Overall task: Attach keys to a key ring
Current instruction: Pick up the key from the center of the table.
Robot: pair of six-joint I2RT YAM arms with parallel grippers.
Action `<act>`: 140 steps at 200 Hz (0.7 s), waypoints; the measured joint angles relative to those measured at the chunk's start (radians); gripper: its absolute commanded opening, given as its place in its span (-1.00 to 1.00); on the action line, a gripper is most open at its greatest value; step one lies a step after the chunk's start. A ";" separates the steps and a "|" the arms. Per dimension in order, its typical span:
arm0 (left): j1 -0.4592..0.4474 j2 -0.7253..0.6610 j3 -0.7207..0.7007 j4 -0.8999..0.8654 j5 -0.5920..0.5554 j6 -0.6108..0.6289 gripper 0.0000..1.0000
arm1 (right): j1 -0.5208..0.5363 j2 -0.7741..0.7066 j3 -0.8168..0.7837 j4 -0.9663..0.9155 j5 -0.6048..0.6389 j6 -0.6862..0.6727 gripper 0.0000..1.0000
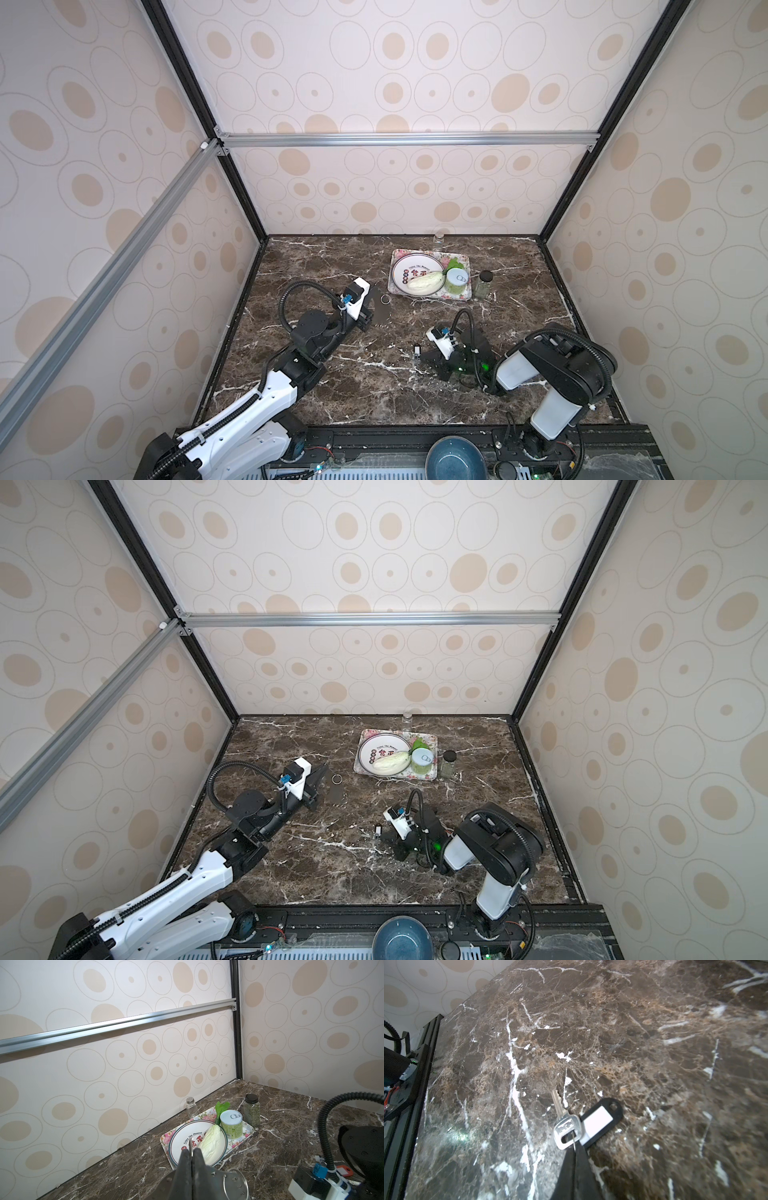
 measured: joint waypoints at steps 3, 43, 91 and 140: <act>0.000 0.000 0.000 0.000 0.000 0.000 -1.00 | 0.000 0.000 0.000 0.000 0.000 0.001 -1.00; 0.000 0.000 0.000 0.000 0.000 0.000 -1.00 | 0.000 -0.013 -0.006 -0.007 -0.003 0.007 -1.00; 0.000 0.000 0.000 0.000 0.004 0.000 -1.00 | 0.000 -0.132 -0.034 -0.035 0.020 0.055 -1.00; 0.000 -0.001 -0.009 0.015 0.043 0.015 -1.00 | 0.001 -0.445 -0.032 -0.239 0.117 0.138 -1.00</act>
